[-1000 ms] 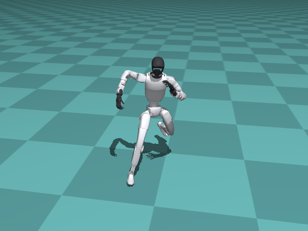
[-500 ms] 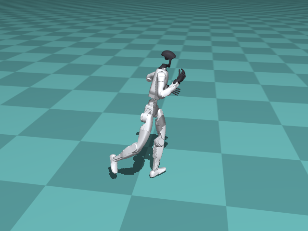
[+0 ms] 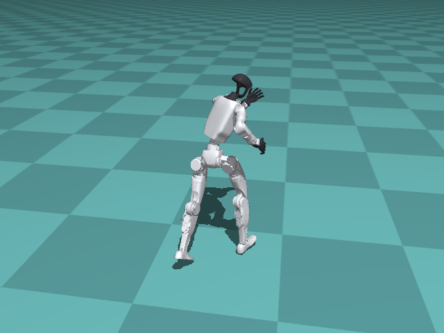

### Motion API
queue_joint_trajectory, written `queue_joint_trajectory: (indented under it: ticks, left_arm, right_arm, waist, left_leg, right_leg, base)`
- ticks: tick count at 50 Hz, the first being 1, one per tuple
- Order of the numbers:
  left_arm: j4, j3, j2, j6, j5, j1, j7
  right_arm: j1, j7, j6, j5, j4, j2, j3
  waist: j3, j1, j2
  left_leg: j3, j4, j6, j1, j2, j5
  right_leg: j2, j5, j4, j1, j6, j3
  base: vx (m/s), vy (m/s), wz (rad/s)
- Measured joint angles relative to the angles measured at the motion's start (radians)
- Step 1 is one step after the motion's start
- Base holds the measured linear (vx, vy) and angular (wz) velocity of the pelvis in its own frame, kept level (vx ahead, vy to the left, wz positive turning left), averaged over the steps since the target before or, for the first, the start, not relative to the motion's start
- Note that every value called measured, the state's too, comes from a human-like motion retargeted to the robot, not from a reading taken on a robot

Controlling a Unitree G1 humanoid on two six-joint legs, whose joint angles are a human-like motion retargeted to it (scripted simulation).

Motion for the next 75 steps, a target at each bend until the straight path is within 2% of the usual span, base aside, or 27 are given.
queue_joint_trajectory:
  ticks: [2,5,8,10,13,15,17,20,23,27,30,34,38,40,42,47,50,53,55,58,60,63,65,67,70,72,75]
  left_arm:
    - [-0.021,0.107,-0.039,-0.004,-0.030,0.149,-0.034]
    - [-0.031,0.271,-0.112,0.016,-0.057,0.431,-0.101]
    - [0.081,0.349,-0.146,0.053,-0.058,0.734,-0.064]
    - [0.218,0.355,-0.151,0.075,-0.080,0.950,0.002]
    - [0.337,0.389,-0.048,0.120,0.023,1.277,-0.022]
    - [0.302,0.455,0.029,0.116,-0.021,1.502,0.055]
    - [0.209,0.516,0.096,0.139,-0.169,1.689,-0.109]
    - [0.115,0.590,0.152,0.174,-0.206,1.898,-0.221]
    - [0.045,0.638,0.191,0.186,-0.165,1.993,-0.306]
    - [-0.047,0.679,0.211,0.183,-0.046,1.949,-0.305]
    - [-0.057,0.643,0.242,0.176,0.136,1.771,-0.282]
    - [0.143,0.405,0.191,0.186,0.158,1.259,-0.127]
    - [0.219,0.264,0.099,0.140,0.189,0.641,-0.009]
    - [0.180,0.214,0.065,0.110,0.184,0.361,0.032]
    - [0.130,0.160,0.083,0.080,0.214,0.161,0.074]
    - [0.052,0.026,0.137,0.013,0.152,-0.076,0.077]
    - [0.016,0.004,0.115,-0.020,0.092,-0.115,0.085]
    - [-0.024,0.059,0.081,-0.013,0.023,-0.015,0.036]
    - [-0.026,0.123,0.052,0.015,-0.007,0.152,-0.028]
    - [0.097,0.202,-0.001,0.070,0.001,0.531,0.000]
    - [0.246,0.245,-0.022,0.122,0.034,0.813,0.025]
    - [0.335,0.323,0.045,0.166,0.083,1.217,-0.051]
    - [0.279,0.370,0.122,0.160,0.043,1.456,-0.066]
    - [0.215,0.435,0.186,0.158,-0.016,1.660,-0.105]
    - [0.161,0.596,0.240,0.169,-0.054,1.925,-0.217]
    - [0.139,0.713,0.252,0.178,-0.069,2.031,-0.261]
    - [0.137,0.820,0.253,0.192,-0.070,2.057,-0.246]
  right_arm:
    - [-0.003,0.029,0.017,-0.050,0.017,-0.035,0.016]
    - [-0.093,0.049,0.025,-0.102,0.071,-0.084,0.093]
    - [-0.286,-0.033,0.017,-0.121,0.184,-0.090,0.224]
    - [-0.470,-0.130,0.010,-0.179,0.232,-0.097,0.303]
    - [-0.828,-0.178,0.006,-0.219,0.149,-0.078,0.384]
    - [-1.085,-0.225,0.021,-0.220,0.054,-0.039,0.470]
    - [-1.274,-0.246,0.013,-0.204,-0.032,-0.011,0.561]
    - [-1.423,-0.276,0.005,-0.186,-0.149,0.008,0.657]
    - [-1.500,-0.287,-0.007,-0.214,-0.241,0.016,0.731]
    - [-1.434,-0.275,-0.044,-0.191,-0.325,0.060,0.757]
    - [-1.231,-0.226,-0.049,-0.152,-0.318,0.082,0.685]
    - [-0.948,-0.195,-0.004,-0.152,-0.107,0.127,0.619]
    - [-0.609,-0.159,-0.029,-0.139,0.086,0.117,0.454]
    - [-0.371,-0.140,-0.070,-0.003,0.034,0.058,0.306]
    - [-0.151,-0.101,-0.081,0.074,-0.018,-0.010,0.164]
    - [0.201,0.038,-0.014,0.099,-0.021,-0.102,-0.089]
    - [0.281,0.070,0.018,0.027,0.007,-0.110,-0.146]
    - [0.255,0.070,0.031,-0.062,0.030,-0.106,-0.142]
    - [0.185,0.042,0.032,-0.050,0.066,-0.098,-0.086]
    - [-0.073,-0.097,0.016,-0.025,0.168,-0.110,0.080]
    - [-0.368,-0.168,0.018,-0.098,0.189,-0.126,0.204]
    - [-0.863,-0.211,0.028,-0.148,0.078,-0.006,0.377]
    - [-1.105,-0.285,0.031,-0.140,-0.012,0.112,0.490]
    - [-1.258,-0.318,0.028,-0.122,-0.098,0.173,0.587]
    - [-1.424,-0.320,0.012,-0.107,-0.192,0.187,0.693]
    - [-1.506,-0.342,0.001,-0.150,-0.227,0.184,0.730]
    - [-1.509,-0.376,-0.013,-0.184,-0.262,0.198,0.734]
  waist:
    - [-0.006,0.043,-0.071]
    - [-0.004,0.112,-0.166]
    - [0.027,0.212,-0.158]
    - [0.048,0.305,-0.163]
    - [0.009,0.481,-0.248]
    - [-0.036,0.630,-0.326]
    - [-0.096,0.760,-0.399]
    - [-0.169,0.913,-0.486]
    - [-0.226,0.970,-0.532]
    - [-0.222,0.942,-0.490]
    - [-0.179,0.886,-0.426]
    - [-0.099,0.707,-0.498]
    - [-0.064,0.477,-0.453]
    - [-0.083,0.332,-0.385]
    - [-0.107,0.178,-0.317]
    - [-0.134,-0.055,-0.187]
    - [-0.118,-0.093,-0.199]
    - [-0.044,-0.062,-0.242]
    - [-0.004,-0.001,-0.240]
    - [0.048,0.128,-0.172]
    - [0.050,0.211,-0.149]
    - [-0.057,0.350,-0.204]
    - [-0.144,0.488,-0.268]
    - [-0.206,0.655,-0.336]
    - [-0.244,0.876,-0.429]
    - [-0.239,0.963,-0.456]
    - [-0.218,1.007,-0.458]
  left_leg:
    - [0.126,0.135,0.035,0.043,-0.023,-0.059]
    - [0.218,0.660,0.140,-0.089,-0.030,-0.261]
    - [0.161,1.272,0.230,-0.379,0.005,-0.467]
    - [0.174,1.593,0.248,-0.544,0.031,-0.556]
    - [0.260,1.874,0.283,-0.798,0.058,-0.632]
    - [0.334,1.917,0.292,-0.954,0.114,-0.630]
    - [0.386,1.833,0.303,-1.080,0.166,-0.597]
    - [0.468,1.549,0.302,-1.109,0.231,-0.563]
    - [0.526,1.121,0.269,-1.024,0.250,-0.522]
    - [0.520,0.355,0.156,-0.725,0.187,-0.483]
    - [0.421,0.082,0.103,-0.510,0.186,-0.402]
    - [0.304,0.479,0.240,-0.557,0.135,-0.640]
    - [0.230,0.596,0.256,-0.504,0.162,-0.788]
    - [0.186,0.490,0.232,-0.434,0.183,-0.750]
    - [0.137,0.341,0.185,-0.349,0.216,-0.604]
    - [0.059,0.087,0.031,-0.182,0.324,-0.036]
    - [0.038,0.139,0.029,-0.083,0.302,-0.014]
    - [-0.059,0.472,0.048,-0.019,0.229,-0.154]
    - [-0.078,0.807,0.077,-0.050,0.183,-0.252]
    - [0.047,1.335,0.205,-0.183,0.293,-0.414]
    - [0.130,1.627,0.291,-0.299,0.360,-0.524]
    - [0.244,1.817,0.325,-0.556,0.257,-0.571]
    - [0.344,1.776,0.310,-0.726,0.155,-0.547]
    - [0.441,1.620,0.290,-0.841,0.116,-0.513]
    - [0.540,1.290,0.252,-0.910,0.144,-0.463]
    - [0.566,1.014,0.224,-0.889,0.197,-0.435]
    - [0.588,0.502,0.171,-0.785,0.241,-0.432]
  right_leg:
    - [-0.038,0.001,-0.138,0.081,0.033,-0.034]
    - [-0.100,0.062,-0.172,0.167,0.037,-0.030]
    - [-0.119,-0.095,0.110,0.131,-0.044,-0.021]
    - [-0.146,-0.230,0.308,0.116,-0.085,-0.017]
    - [-0.195,-0.287,0.376,0.136,-0.091,0.009]
    - [-0.192,-0.236,0.269,0.181,-0.095,0.065]
    - [-0.209,-0.075,0.129,0.238,-0.095,0.104]
    - [-0.251,0.304,-0.110,0.378,-0.049,0.148]
    - [-0.266,0.485,-0.226,0.511,0.024,0.153]
    - [-0.181,0.395,-0.021,0.646,0.015,0.251]
    - [-0.097,0.260,0.460,0.627,0.000,0.273]
    - [-0.196,0.022,1.188,0.392,-0.110,0.239]
    - [-0.107,-0.157,1.549,0.087,-0.151,0.203]
    - [-0.097,-0.187,1.521,-0.070,-0.141,0.115]
    - [-0.113,-0.177,1.354,-0.183,-0.116,0.022]
    - [-0.096,-0.028,0.592,-0.260,-0.060,-0.109]
    - [-0.119,0.040,0.022,-0.149,0.013,-0.093]
    - [-0.163,0.048,-0.229,-0.001,0.072,-0.061]
    - [-0.177,0.136,-0.206,0.065,0.056,-0.040]
    - [-0.145,-0.055,0.152,0.034,-0.031,0.021]
    - [-0.131,-0.212,0.329,0.027,-0.073,0.047]
    - [-0.139,-0.245,0.243,0.128,-0.111,0.066]
    - [-0.154,-0.144,0.106,0.221,-0.127,0.109]
    - [-0.182,0.069,-0.033,0.318,-0.110,0.165]
    - [-0.231,0.414,-0.209,0.458,-0.017,0.213]
    - [-0.239,0.486,-0.238,0.552,0.004,0.192]
    - [-0.201,0.439,-0.126,0.676,-0.016,0.204]
  base:
    - [1.15,-0.32,0.77]
    - [1.06,-0.33,0.78]
    - [0.93,-0.30,0.73]
    - [0.98,-0.24,0.27]
    - [1.06,-0.19,-0.26]
    - [1.14,-0.03,-1.09]
    - [1.23,0.19,-0.94]
    - [1.38,0.41,-0.56]
    - [1.45,0.48,0.08]
    - [1.48,0.53,0.36]
    - [1.45,0.52,0.58]
    - [1.27,0.31,1.21]
    - [1.30,0.11,1.20]
    - [1.42,-0.05,1.53]
    - [1.51,-0.26,1.61]
    - [1.58,-0.55,0.89]
    - [1.64,-0.67,0.58]
    - [1.64,-0.69,0.10]
    - [1.58,-0.59,-0.58]
    - [1.53,-0.52,-0.98]
    - [1.52,-0.44,-0.84]
    - [1.54,-0.21,-0.45]
    - [1.58,0.02,-0.70]
    - [1.63,0.16,-1.15]
    - [1.67,0.26,-1.25]
    - [1.68,0.34,-0.82]
    - [1.69,0.44,-0.17]
